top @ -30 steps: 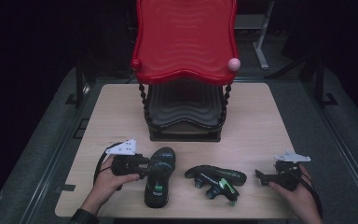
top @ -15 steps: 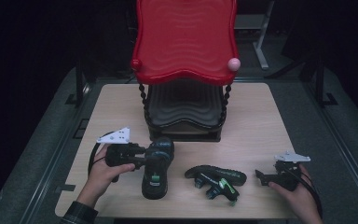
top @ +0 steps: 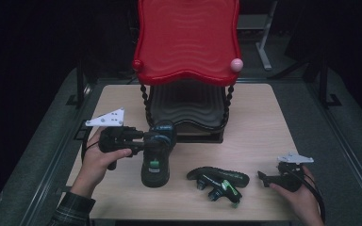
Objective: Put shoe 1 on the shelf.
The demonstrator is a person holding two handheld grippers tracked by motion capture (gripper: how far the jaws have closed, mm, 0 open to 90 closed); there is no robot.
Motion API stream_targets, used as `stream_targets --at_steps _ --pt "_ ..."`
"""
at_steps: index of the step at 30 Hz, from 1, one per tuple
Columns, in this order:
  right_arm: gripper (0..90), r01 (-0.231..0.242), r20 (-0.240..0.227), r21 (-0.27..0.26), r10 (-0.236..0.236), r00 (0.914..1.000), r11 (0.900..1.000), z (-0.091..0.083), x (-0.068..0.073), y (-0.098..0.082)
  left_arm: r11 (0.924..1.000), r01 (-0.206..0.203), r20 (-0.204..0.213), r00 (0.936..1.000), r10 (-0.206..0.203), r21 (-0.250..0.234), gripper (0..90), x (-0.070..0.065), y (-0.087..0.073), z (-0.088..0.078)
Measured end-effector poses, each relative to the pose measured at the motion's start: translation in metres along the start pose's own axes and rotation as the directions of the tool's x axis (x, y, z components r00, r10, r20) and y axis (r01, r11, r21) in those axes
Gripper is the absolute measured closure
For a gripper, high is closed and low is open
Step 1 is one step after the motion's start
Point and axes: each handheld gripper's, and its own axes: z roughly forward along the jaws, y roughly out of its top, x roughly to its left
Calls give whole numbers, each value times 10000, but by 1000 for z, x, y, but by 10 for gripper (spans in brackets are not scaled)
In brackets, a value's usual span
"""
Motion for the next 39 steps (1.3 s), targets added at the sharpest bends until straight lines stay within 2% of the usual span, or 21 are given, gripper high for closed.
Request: stream_targets --at_steps 6,16,22,29,34,35,36,39 --pt "0 10 -18 0 -10 10000 10000 0 0 0 9996 -283 82 9996 283 -59 684 -4 28 0" --pt "0 11 -20 -13 -11 10000 10000 0 0 0 9963 -725 252 9970 738 -471 685 -11 82 -7" --pt "0 9 -10 -12 -9 10000 10000 0 0 0 9916 -1132 86 9934 1140 -622 685 -11 120 -12" --pt "0 16 -17 5 -16 10000 10000 0 0 0 9829 -1572 -82 9875 1571 -956 686 -6 164 -18" --pt "0 15 -17 4 -15 10000 10000 0 0 0 9760 -1895 -402 9817 1862 -1070 686 -1 193 -19" --pt "0 12 -16 6 -12 10000 10000 0 0 0 9760 -1895 -402 9817 1862 -1070 686 -1 193 -19" --pt "0 14 -16 5 -14 10000 10000 0 0 0 9732 -2030 -586 9785 1976 -1077 686 2 203 -19" --pt "0 4 -12 4 -4 10000 10000 0 0 0 9707 -2129 -821 9754 2045 -1117 686 10 217 -17"
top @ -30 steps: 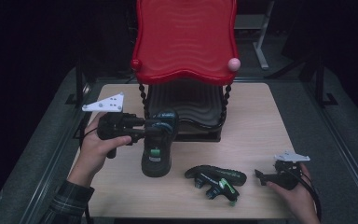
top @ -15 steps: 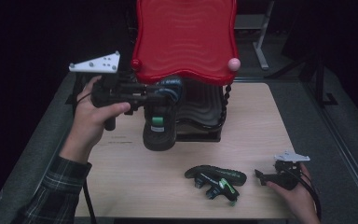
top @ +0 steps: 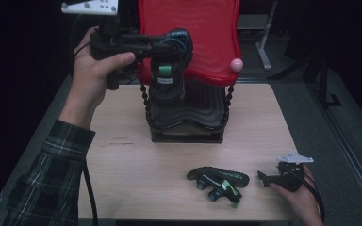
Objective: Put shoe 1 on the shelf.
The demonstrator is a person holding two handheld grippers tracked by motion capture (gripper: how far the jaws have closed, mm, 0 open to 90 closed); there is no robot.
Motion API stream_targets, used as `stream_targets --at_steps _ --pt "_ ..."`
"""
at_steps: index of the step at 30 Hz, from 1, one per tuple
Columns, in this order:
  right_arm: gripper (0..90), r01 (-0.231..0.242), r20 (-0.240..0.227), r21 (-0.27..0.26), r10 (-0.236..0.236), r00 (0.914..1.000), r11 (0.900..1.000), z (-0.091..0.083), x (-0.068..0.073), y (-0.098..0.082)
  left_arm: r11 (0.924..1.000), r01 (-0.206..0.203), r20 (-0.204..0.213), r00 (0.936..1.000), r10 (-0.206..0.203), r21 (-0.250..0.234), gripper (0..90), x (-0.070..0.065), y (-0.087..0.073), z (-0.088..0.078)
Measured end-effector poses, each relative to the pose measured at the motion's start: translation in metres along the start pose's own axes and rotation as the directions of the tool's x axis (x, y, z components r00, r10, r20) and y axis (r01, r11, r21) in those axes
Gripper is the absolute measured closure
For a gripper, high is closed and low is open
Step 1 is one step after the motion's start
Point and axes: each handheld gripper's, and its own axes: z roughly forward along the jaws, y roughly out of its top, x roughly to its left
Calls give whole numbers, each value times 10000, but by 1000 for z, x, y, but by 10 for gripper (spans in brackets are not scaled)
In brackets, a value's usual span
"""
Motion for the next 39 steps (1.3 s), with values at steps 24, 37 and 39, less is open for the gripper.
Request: stream_targets --at_steps 24,37,39 --pt "0 0 3 -2 0 10000 10000 0 0 0 9974 -458 -1272 9905 527 561 686 108 28 55" --pt "0 44 -26 -8 -44 10000 10000 -1 0 -1 9958 -427 -970 9940 506 813 683 120 -4 60" --pt "0 45 -28 -7 -45 10000 10000 -1 0 -1 9952 -491 -860 9947 564 847 682 119 -6 62"
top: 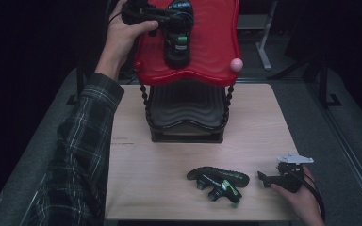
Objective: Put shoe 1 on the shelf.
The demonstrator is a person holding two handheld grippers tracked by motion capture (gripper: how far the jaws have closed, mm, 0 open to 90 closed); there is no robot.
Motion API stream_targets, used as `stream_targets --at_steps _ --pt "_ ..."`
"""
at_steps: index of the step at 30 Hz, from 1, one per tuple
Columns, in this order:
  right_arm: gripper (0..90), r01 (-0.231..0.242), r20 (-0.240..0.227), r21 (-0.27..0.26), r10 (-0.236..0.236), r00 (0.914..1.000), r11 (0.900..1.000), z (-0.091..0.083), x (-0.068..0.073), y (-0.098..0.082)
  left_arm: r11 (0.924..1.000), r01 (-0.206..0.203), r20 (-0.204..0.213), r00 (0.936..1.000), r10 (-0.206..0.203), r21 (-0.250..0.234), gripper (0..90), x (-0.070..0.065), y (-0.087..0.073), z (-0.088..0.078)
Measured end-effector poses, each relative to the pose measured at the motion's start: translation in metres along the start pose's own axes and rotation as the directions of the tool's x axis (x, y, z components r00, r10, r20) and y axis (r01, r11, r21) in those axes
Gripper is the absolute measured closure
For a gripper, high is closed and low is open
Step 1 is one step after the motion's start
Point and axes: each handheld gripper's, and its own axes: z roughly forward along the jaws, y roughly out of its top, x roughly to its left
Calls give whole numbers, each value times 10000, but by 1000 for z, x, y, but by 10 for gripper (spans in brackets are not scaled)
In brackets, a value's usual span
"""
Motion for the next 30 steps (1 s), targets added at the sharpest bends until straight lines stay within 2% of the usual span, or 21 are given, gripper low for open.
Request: stream_targets --at_steps 5,8,9,11,13,14,16,20,23,30 --pt "0 -9 -6 6 9 10000 10000 0 0 0 9997 153 52 9999 -152 -197 650 -1 -2 1" --pt "0 -10 -7 7 10 10000 10000 0 0 0 9996 215 -46 9998 -215 -195 543 -3 -3 -1" --pt "0 -11 -7 7 11 10000 10000 0 0 0 9987 387 87 9992 -384 -333 513 -5 -3 -4" --pt "0 -11 -8 7 11 10000 10000 0 0 0 9980 524 -182 9984 -530 -342 427 -8 -3 -9" --pt "0 -8 -13 13 8 10000 10000 0 0 0 9977 566 -179 9982 -573 -372 388 -10 -3 -12" --pt "0 -9 -14 12 9 10000 10000 0 0 0 9967 750 -270 9968 -758 -299 347 -13 -1 -19" --pt "0 -7 -14 12 7 10000 10000 0 0 0 9970 744 -298 9967 -750 -217 301 -16 0 -22" --pt "0 -6 -14 12 7 10000 10000 0 0 0 9984 548 -329 9980 -543 157 217 -32 4 -40" --pt "0 -7 -15 17 7 10000 10000 0 0 0 9986 475 -332 9984 -468 216 194 -44 3 -51" --pt "0 -9 -14 17 9 10000 10000 0 0 0 9966 634 -464 9971 -610 525 182 -69 -16 -72"
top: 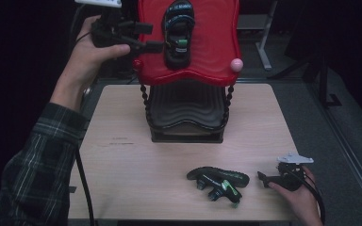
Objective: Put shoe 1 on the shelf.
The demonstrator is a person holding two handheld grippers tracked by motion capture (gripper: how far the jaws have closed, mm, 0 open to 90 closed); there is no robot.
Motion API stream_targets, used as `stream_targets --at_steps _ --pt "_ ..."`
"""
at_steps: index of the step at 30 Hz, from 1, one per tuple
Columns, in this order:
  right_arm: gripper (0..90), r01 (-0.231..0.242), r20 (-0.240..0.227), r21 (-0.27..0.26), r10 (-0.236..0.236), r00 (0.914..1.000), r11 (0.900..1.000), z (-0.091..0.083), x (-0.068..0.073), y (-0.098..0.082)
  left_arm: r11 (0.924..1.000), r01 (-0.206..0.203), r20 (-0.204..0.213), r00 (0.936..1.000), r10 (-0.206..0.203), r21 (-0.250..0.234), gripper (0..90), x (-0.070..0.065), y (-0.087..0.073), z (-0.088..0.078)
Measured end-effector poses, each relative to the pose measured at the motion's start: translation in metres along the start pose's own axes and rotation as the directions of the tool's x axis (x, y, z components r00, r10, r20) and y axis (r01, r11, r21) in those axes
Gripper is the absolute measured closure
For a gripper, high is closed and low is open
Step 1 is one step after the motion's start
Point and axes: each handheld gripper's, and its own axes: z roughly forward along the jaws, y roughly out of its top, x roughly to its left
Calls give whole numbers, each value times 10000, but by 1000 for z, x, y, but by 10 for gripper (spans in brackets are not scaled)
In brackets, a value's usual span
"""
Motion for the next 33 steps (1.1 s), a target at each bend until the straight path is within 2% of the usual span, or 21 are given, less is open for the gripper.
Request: stream_targets --at_steps 5,12,14,15,16,17,19,20,23,31,32,33 --pt "0 15 1 -14 -15 10000 10000 0 0 0 9999 18 -24 10000 -17 119 183 -16 -20 -14" --pt "0 -8 19 -16 8 10000 10000 1 0 0 10000 67 -12 10000 -67 11 182 -34 -42 -33" --pt "0 -10 23 -15 10 10000 10000 1 0 0 9999 136 -101 9999 -136 41 182 -42 -56 -41" --pt "0 -10 22 -15 10 10000 10000 1 0 0 9999 136 -101 9999 -136 41 182 -42 -56 -41" --pt "0 -9 23 -16 9 10000 10000 1 0 0 9998 171 -131 9998 -170 83 182 -47 -66 -46" --pt "0 -9 23 -16 9 10000 10000 1 0 0 9998 171 -131 9998 -170 83 183 -47 -66 -46" --pt "0 -12 21 -17 12 10000 10000 1 0 0 9998 167 -149 9998 -166 96 183 -54 -78 -50" --pt "0 -10 21 -17 10 10000 10000 1 0 0 9997 165 -232 9996 -160 197 183 -59 -90 -53" --pt "0 -13 20 -20 13 10000 10000 1 0 0 9990 307 -297 9991 -297 325 183 -65 -110 -55" --pt "0 0 22 -27 0 10000 10000 1 0 0 9929 771 -730 9948 -705 909 183 -77 -179 -49" --pt "0 3 23 -27 -3 10000 10000 1 0 0 9929 771 -730 9948 -705 909 183 -77 -179 -49" --pt "0 3 23 -27 -3 10000 10000 1 0 0 9916 851 -735 9942 -781 975 183 -78 -187 -47"
